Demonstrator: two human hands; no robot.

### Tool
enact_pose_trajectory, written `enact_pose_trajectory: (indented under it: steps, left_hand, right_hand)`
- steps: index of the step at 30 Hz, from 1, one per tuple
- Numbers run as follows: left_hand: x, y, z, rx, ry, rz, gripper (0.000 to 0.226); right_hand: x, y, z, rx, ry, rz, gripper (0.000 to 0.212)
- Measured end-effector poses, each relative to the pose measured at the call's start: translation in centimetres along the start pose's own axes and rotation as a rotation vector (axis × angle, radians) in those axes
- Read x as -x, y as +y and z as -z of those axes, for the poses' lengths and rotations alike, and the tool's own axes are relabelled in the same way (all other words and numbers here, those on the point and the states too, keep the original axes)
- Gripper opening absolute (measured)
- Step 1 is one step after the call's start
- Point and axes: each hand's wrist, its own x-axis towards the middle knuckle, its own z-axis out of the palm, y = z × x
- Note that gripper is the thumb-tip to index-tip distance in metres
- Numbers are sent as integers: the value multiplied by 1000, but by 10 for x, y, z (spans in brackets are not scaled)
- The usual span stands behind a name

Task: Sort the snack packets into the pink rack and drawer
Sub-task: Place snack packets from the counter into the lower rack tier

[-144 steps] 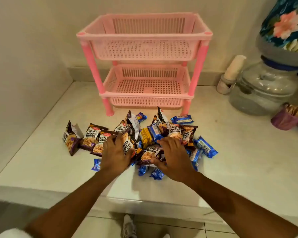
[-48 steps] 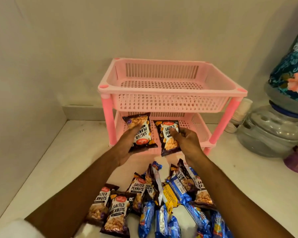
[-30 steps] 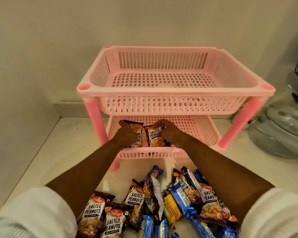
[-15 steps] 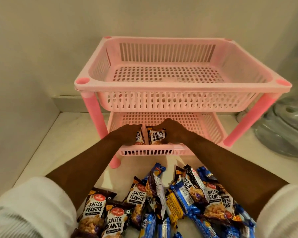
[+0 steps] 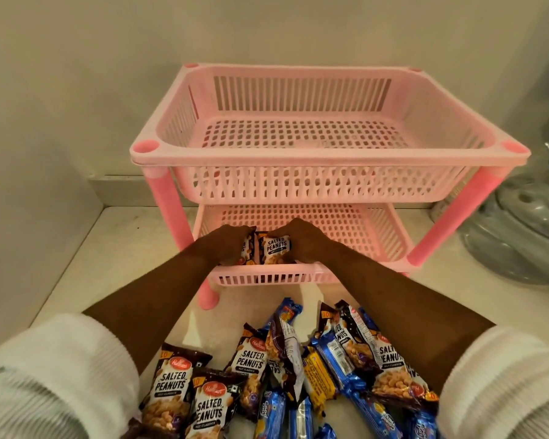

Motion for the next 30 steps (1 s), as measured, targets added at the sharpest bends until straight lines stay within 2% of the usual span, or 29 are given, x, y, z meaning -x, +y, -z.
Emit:
enact_pose_trajectory:
  steps: [3, 6, 10, 13, 15, 18, 23, 26, 28, 30]
  left_hand:
    - [1, 2, 4, 10, 9, 27, 79]
    - [8, 7, 6, 20, 78, 58, 64]
    - [35, 30, -2, 132, 364, 27, 42]
    - [67, 50, -17, 201, 628, -102, 27]
    - [91, 65, -31, 230, 703, -175, 23]
    - [125, 88, -56, 346, 705, -207, 17]
    - [176, 120, -114, 477, 629, -248, 13]
    - [202, 131, -155, 478, 554, -188, 12]
    - [210, 131, -181, 469, 470, -112, 12]
    - [214, 131, -202, 412, 404, -34, 18]
  right_hand:
    - [0, 5, 2, 18, -17, -8, 61]
    - [9, 6, 7, -4, -4, -38, 61]
    - [39, 9, 13, -29, 159, -91, 57]
    - [80, 7, 12, -45, 327, -39, 49]
    - [112, 5, 5, -59, 435, 21, 42]
    - [159, 1, -8, -62, 554, 79, 35]
    - [238, -4, -51, -107, 702, -9, 25]
    - [280, -9, -87, -224, 623, -116, 9]
    - [300, -11, -111, -273, 507, -193, 10]
    - [312, -11, -132, -290, 367, -228, 22]
